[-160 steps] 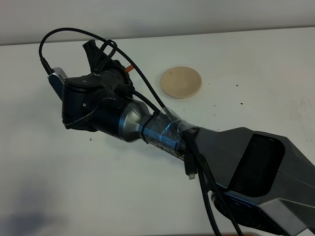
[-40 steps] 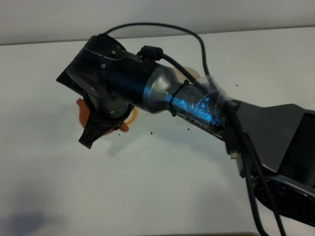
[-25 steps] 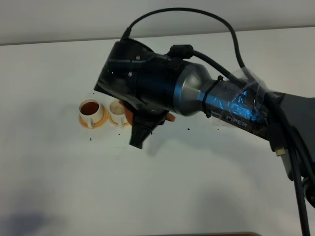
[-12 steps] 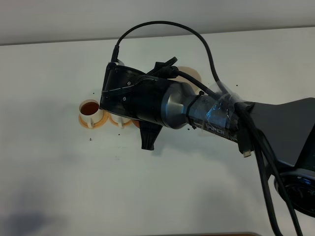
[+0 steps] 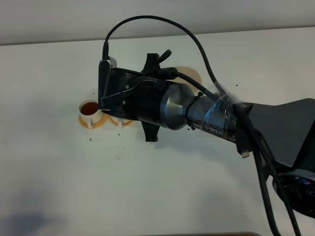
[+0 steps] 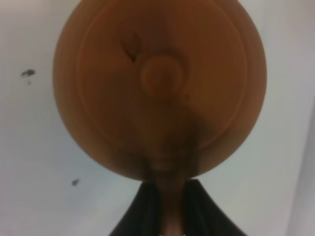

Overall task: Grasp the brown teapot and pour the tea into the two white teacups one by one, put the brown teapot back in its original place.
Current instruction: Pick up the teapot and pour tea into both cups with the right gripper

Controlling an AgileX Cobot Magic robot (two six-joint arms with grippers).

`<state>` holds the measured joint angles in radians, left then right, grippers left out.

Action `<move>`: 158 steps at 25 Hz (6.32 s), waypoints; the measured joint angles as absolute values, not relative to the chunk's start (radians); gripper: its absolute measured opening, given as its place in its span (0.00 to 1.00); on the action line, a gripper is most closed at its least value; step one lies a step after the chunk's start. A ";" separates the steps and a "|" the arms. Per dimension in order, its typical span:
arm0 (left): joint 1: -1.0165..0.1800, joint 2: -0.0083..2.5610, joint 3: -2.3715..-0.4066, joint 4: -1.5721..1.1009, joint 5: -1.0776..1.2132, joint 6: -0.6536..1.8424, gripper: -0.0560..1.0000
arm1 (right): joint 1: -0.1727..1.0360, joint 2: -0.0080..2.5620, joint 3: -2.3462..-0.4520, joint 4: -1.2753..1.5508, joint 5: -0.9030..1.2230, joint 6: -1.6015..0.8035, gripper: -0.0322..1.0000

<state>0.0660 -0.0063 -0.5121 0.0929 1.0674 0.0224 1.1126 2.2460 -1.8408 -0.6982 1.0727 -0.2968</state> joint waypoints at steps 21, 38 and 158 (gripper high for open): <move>0.066 -0.006 -0.512 0.093 1.067 0.022 0.30 | 1.140 2.277 -1.841 -0.862 1.070 -0.381 0.12; 0.066 -0.006 -0.512 0.093 1.067 0.022 0.30 | 1.149 2.295 -1.841 -0.945 1.055 -0.465 0.12; 0.066 -0.006 -0.512 0.093 1.067 0.022 0.30 | 1.179 2.319 -1.841 -1.237 1.044 -0.719 0.12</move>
<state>0.0660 -0.0063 -0.5121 0.0929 1.0674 0.0224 1.1790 2.3189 -1.8408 -1.2368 1.0437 -0.7190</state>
